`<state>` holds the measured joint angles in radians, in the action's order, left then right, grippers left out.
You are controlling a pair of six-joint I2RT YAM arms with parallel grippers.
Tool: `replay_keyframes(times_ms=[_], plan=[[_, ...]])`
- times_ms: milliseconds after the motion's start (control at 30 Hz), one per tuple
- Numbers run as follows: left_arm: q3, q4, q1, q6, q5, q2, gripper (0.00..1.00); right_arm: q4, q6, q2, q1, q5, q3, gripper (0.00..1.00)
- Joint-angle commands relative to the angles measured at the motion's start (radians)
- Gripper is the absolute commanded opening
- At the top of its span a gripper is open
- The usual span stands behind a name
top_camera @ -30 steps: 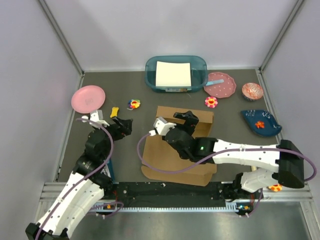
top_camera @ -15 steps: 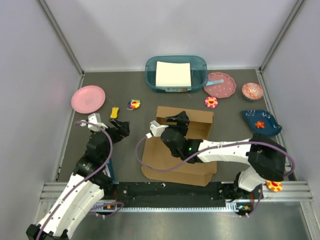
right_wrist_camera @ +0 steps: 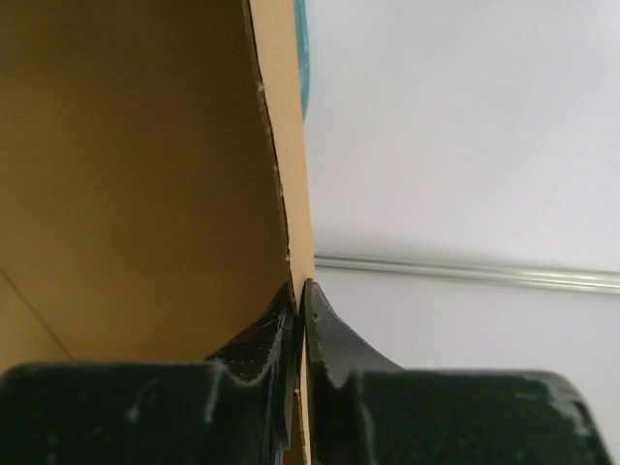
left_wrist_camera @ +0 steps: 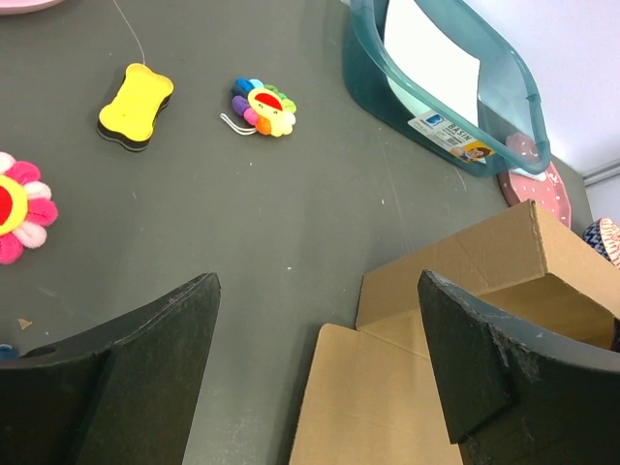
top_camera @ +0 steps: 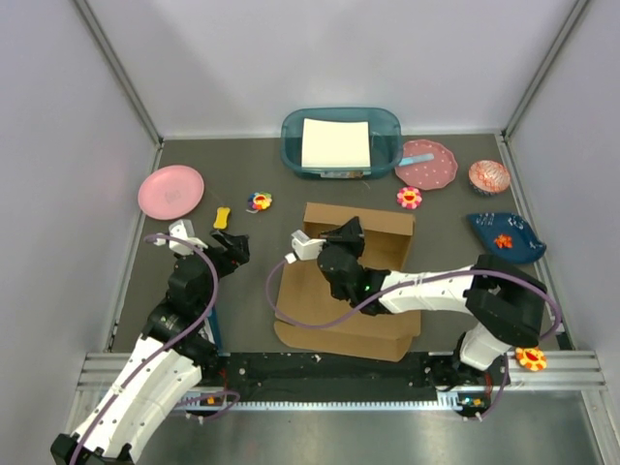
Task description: Fold the paper box
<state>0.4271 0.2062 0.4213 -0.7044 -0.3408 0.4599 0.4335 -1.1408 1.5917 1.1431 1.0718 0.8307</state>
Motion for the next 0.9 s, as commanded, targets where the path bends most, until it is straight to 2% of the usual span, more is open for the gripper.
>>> replay_keyframes(times_ms=[0, 133, 233, 267, 300, 333, 367, 400, 433, 500, 533, 600, 633, 667, 700, 733, 833, 867], plan=[[0.021, 0.008, -0.003, 0.006, -0.032, -0.01, 0.88, 0.182, -0.112, -0.007, -0.006, 0.045, -0.027, 0.0], [0.061, 0.036, -0.003, 0.003, -0.058, -0.017, 0.88, 0.212, -0.169, -0.059, -0.003, 0.069, -0.027, 0.0], [0.111, 0.059, -0.003, 0.003, -0.108, -0.023, 0.88, 0.173, -0.16, -0.131, -0.005, 0.094, 0.007, 0.0], [0.137, 0.064, -0.003, 0.002, -0.124, -0.026, 0.88, 0.125, -0.122, -0.156, -0.008, 0.106, 0.028, 0.0], [0.153, 0.064, -0.003, 0.011, -0.154, -0.024, 0.89, -0.073, -0.067, -0.195, -0.02, 0.111, 0.098, 0.0], [0.168, 0.058, -0.003, 0.019, -0.165, -0.023, 0.89, -0.226, 0.145, -0.209, -0.037, 0.112, 0.158, 0.0], [0.195, 0.055, -0.004, 0.034, -0.178, -0.02, 0.9, -0.435, 0.286, -0.214, -0.055, 0.102, 0.233, 0.0], [0.209, 0.047, -0.004, 0.042, -0.191, -0.015, 0.9, -0.74, 0.418, -0.213, -0.106, 0.088, 0.384, 0.0], [0.222, 0.033, -0.004, 0.049, -0.194, -0.012, 0.91, -0.863, 0.626, -0.208, -0.13, 0.07, 0.447, 0.0], [0.257, 0.018, -0.004, 0.068, -0.199, 0.005, 0.91, -1.01, 0.778, -0.213, -0.187, -0.03, 0.572, 0.0], [0.269, 0.016, -0.004, 0.072, -0.199, 0.009, 0.91, -1.133, 0.912, -0.22, -0.251, -0.076, 0.606, 0.0], [0.295, 0.012, -0.004, 0.08, -0.196, 0.023, 0.92, -1.231, 1.044, -0.23, -0.33, -0.252, 0.69, 0.0], [0.302, 0.012, -0.004, 0.082, -0.191, 0.029, 0.92, -1.295, 1.178, -0.243, -0.449, -0.339, 0.711, 0.0], [0.308, 0.015, -0.004, 0.079, -0.185, 0.034, 0.92, -1.317, 1.249, -0.252, -0.507, -0.524, 0.723, 0.0], [0.308, 0.018, -0.004, 0.075, -0.182, 0.034, 0.92, -1.325, 1.373, -0.26, -0.575, -0.623, 0.722, 0.0], [0.305, 0.019, -0.004, 0.071, -0.172, 0.033, 0.92, -1.328, 1.429, -0.269, -0.685, -0.817, 0.71, 0.0], [0.285, 0.022, -0.004, 0.051, -0.164, 0.022, 0.91, -1.326, 1.65, -0.292, -0.775, -0.958, 0.636, 0.0], [0.28, 0.024, -0.004, 0.042, -0.161, 0.016, 0.91, -1.326, 1.705, -0.302, -0.79, -0.963, 0.619, 0.0]])
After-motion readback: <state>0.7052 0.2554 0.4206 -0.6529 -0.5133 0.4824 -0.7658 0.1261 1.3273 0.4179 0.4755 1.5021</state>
